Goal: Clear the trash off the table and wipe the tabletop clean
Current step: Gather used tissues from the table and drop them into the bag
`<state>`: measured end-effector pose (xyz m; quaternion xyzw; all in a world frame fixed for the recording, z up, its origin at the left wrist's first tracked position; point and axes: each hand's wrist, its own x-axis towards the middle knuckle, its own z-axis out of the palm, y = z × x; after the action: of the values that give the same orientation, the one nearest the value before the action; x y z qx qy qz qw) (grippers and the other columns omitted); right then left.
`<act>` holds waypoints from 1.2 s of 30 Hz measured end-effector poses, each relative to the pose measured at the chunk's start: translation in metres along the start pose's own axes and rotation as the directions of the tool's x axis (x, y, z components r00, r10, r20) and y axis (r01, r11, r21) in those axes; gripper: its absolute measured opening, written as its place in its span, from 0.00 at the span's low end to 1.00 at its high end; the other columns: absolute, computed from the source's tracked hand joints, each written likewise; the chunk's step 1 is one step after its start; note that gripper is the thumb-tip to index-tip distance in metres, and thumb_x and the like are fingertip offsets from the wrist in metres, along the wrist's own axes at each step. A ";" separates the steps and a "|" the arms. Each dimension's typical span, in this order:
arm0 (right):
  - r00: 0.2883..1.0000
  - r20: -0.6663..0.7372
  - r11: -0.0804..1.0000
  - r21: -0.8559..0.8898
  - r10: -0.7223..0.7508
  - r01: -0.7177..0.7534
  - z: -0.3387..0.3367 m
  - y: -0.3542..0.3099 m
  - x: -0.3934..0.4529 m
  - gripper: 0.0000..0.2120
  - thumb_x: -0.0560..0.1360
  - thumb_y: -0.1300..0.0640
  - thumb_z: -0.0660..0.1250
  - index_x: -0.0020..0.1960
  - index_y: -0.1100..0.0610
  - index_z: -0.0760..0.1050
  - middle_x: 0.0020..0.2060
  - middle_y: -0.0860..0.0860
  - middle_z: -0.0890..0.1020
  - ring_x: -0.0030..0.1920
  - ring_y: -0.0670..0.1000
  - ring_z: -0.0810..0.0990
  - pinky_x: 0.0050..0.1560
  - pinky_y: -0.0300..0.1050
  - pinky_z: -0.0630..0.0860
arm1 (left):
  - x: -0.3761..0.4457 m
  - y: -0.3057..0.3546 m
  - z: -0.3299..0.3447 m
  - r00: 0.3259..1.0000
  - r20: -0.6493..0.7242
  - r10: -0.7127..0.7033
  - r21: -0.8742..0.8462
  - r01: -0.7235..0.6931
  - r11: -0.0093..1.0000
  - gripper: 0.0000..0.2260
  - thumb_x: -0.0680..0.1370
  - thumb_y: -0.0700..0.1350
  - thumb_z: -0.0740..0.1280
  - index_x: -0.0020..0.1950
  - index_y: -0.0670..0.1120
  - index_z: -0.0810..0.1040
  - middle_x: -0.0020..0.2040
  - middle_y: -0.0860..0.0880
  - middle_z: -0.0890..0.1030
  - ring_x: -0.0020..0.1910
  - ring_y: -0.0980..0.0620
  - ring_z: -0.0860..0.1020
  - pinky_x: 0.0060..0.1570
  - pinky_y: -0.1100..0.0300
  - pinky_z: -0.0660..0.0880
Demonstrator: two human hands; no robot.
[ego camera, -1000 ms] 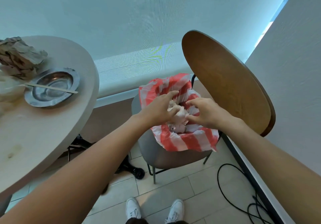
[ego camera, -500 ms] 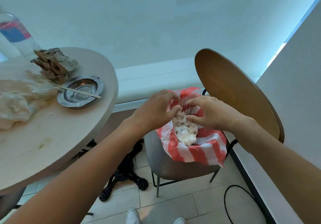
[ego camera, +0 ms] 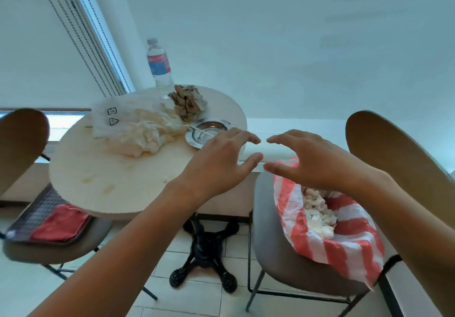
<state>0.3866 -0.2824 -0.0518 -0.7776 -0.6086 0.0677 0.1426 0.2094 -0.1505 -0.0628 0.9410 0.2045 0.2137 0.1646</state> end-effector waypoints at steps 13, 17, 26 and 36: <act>0.996 -0.033 0.996 0.028 -0.085 0.086 0.025 -0.122 0.085 0.29 0.74 0.32 0.66 0.72 0.41 0.70 0.67 0.42 0.75 0.63 0.48 0.75 0.60 0.47 0.73 | -0.039 -0.126 -0.091 0.997 -0.067 -0.047 0.090 0.053 0.995 0.15 0.79 0.57 0.67 0.63 0.54 0.77 0.64 0.56 0.77 0.65 0.56 0.74 0.64 0.54 0.72; 0.996 -0.037 0.997 -0.002 -0.083 0.083 0.035 -0.149 0.111 0.28 0.75 0.33 0.66 0.71 0.42 0.71 0.68 0.42 0.75 0.65 0.47 0.75 0.61 0.47 0.73 | -0.043 -0.173 -0.115 0.996 -0.080 -0.040 0.094 0.047 0.994 0.15 0.78 0.58 0.66 0.63 0.54 0.76 0.64 0.56 0.77 0.64 0.54 0.74 0.64 0.52 0.71; 0.998 -0.055 0.999 0.012 -0.030 0.030 0.061 -0.188 0.152 0.26 0.75 0.36 0.66 0.70 0.44 0.73 0.67 0.44 0.76 0.61 0.49 0.77 0.62 0.55 0.76 | -0.044 -0.245 -0.133 0.996 0.089 0.019 0.136 -0.031 0.990 0.28 0.73 0.62 0.69 0.71 0.57 0.70 0.69 0.55 0.72 0.69 0.51 0.70 0.67 0.53 0.66; 0.987 -0.051 0.988 -0.019 -0.153 0.152 0.079 -0.207 0.174 0.27 0.75 0.40 0.71 0.72 0.46 0.72 0.66 0.45 0.76 0.60 0.46 0.78 0.59 0.46 0.77 | -0.044 -0.262 -0.127 0.977 0.214 0.013 0.176 -0.052 0.983 0.39 0.71 0.68 0.69 0.77 0.60 0.58 0.74 0.53 0.68 0.73 0.50 0.65 0.71 0.54 0.60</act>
<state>0.2161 -0.0584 -0.0518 -0.7314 -0.6628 0.0317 0.1572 0.0311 0.0833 -0.0734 0.9726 0.1889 0.0952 0.0963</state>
